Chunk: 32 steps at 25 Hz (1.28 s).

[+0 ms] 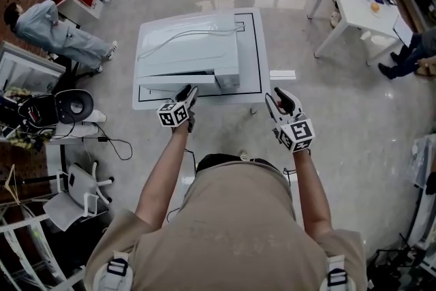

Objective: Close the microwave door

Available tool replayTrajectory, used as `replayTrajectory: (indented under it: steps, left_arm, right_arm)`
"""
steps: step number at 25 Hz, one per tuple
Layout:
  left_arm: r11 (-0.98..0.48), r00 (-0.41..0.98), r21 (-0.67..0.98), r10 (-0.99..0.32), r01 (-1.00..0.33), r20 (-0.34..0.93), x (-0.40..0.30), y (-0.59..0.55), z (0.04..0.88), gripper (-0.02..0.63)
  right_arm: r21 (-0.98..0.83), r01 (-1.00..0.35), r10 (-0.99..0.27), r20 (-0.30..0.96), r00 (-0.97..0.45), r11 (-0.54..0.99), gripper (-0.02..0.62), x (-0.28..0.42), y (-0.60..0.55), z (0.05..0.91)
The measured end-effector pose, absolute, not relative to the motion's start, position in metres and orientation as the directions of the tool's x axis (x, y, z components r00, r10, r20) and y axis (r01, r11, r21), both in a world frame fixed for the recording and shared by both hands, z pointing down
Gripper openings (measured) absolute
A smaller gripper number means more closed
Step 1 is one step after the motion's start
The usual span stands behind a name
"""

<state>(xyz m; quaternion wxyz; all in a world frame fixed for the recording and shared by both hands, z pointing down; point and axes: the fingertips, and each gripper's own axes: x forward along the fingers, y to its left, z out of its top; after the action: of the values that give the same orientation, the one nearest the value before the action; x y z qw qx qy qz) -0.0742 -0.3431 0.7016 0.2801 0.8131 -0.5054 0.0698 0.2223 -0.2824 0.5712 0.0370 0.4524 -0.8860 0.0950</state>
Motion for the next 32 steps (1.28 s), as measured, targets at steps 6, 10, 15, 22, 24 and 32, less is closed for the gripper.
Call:
replayTrajectory:
  steps: [6, 10, 15, 22, 24, 32]
  left_arm:
    - [-0.244, 0.377, 0.327, -0.81, -0.913, 0.448, -0.085, -0.369, 0.706, 0.041]
    - [-0.26, 0.405, 0.355, -0.806, -0.898, 0.433, -0.083, -0.371, 0.706, 0.041]
    - [-0.299, 0.443, 0.371, -0.799, -0.879, 0.406, -0.078, -0.368, 0.697, 0.06]
    - [-0.367, 0.502, 0.398, -0.804, -0.841, 0.32, -0.067, -0.339, 0.653, 0.06]
    - [-0.397, 0.523, 0.393, -0.798, -0.83, 0.299, -0.072, -0.33, 0.637, 0.06]
    - [-0.503, 0.56, 0.273, -0.803, -0.82, 0.205, -0.133, -0.29, 0.543, 0.06]
  right_arm:
    - [-0.134, -0.804, -0.789, 0.157, -0.594, 0.579, 0.14, 0.228, -0.289, 0.569]
    - [-0.132, -0.796, -0.78, 0.159, -0.605, 0.59, 0.14, 0.223, -0.292, 0.569]
    - [-0.126, -0.78, -0.765, 0.154, -0.626, 0.613, 0.14, 0.208, -0.291, 0.567]
    - [-0.155, -0.763, -0.751, 0.14, -0.645, 0.627, 0.14, 0.182, -0.286, 0.567]
    - [-0.164, -0.762, -0.753, 0.127, -0.646, 0.626, 0.14, 0.17, -0.289, 0.564]
    - [-0.15, -0.787, -0.79, 0.05, -0.611, 0.598, 0.14, 0.123, -0.288, 0.524]
